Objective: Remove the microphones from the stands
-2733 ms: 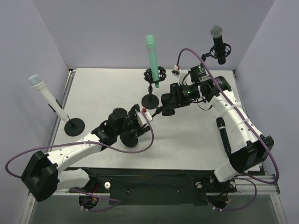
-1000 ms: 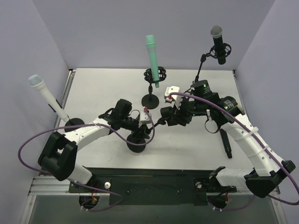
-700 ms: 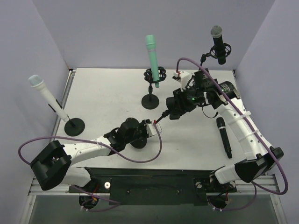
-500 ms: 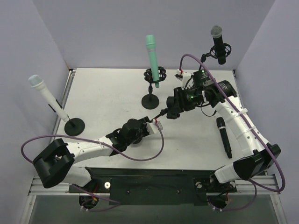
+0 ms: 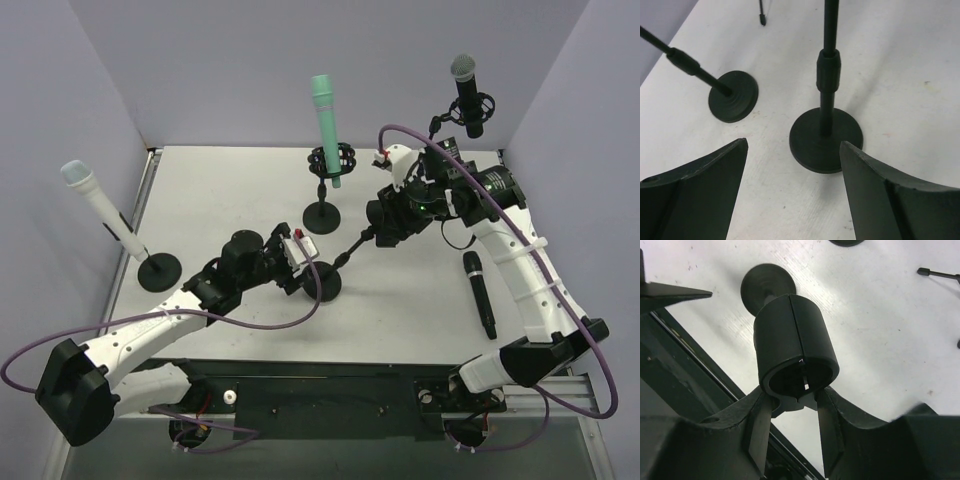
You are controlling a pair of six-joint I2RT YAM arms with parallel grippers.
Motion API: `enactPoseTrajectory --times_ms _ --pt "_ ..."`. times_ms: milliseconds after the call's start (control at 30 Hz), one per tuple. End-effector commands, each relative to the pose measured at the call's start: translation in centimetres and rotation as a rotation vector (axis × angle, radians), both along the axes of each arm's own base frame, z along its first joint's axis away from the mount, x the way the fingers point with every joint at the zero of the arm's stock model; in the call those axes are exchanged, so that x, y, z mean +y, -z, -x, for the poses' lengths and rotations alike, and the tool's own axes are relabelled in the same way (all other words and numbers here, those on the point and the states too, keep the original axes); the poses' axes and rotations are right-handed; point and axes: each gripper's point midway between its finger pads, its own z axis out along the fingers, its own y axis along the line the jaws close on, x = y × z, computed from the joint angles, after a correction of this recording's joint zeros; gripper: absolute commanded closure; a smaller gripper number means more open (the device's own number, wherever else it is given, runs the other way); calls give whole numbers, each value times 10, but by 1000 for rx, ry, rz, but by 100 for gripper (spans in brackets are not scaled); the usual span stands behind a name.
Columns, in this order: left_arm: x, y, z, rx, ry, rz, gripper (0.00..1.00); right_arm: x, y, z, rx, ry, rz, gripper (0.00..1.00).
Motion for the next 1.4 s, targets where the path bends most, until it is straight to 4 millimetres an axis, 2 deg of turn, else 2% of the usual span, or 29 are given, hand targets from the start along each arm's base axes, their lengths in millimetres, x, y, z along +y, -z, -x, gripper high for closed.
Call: enactPoseTrajectory --times_ms 0,133,167,300,500,600,767,967,1100,1133,1167,1200,1233,1267,1300,1333,1367 --pt "-10 -9 27 132 82 75 15 -36 -4 28 -42 -97 173 100" --pt "-7 -10 21 147 17 112 16 -56 0 42 -77 -196 324 100" --pt "-8 -17 17 128 13 139 16 -59 1 47 -68 -217 353 100" --pt "-8 -23 11 132 -6 179 17 -61 -3 55 -87 -311 440 100" --pt "-10 -31 10 136 -9 211 17 -38 -4 47 -85 -365 474 100" --pt "-7 -33 12 144 -14 219 18 -20 4 38 -60 -388 509 100" --pt "5 -37 15 145 -29 232 18 -2 28 32 19 -455 607 100" --pt "21 -33 19 171 -67 259 18 3 61 43 186 -517 701 100" --pt "28 -30 23 176 -76 266 18 6 73 46 230 -544 742 100" --pt "29 -27 23 182 -80 266 18 7 74 46 232 -537 735 96" --pt "30 -28 23 182 -78 270 18 10 73 44 225 -523 728 84" --pt "30 -28 23 183 -80 269 18 10 72 43 217 -514 724 78" --pt "29 -27 23 187 -73 269 18 12 67 40 193 -499 711 63" --pt "29 -31 23 176 -67 272 17 12 62 39 176 -492 697 56" --pt "26 -31 23 175 -52 268 16 13 57 37 157 -484 677 45" --pt "25 -38 20 148 -43 272 14 15 49 40 142 -482 636 41" --pt "22 -42 18 142 -34 276 13 17 40 38 116 -470 603 32"
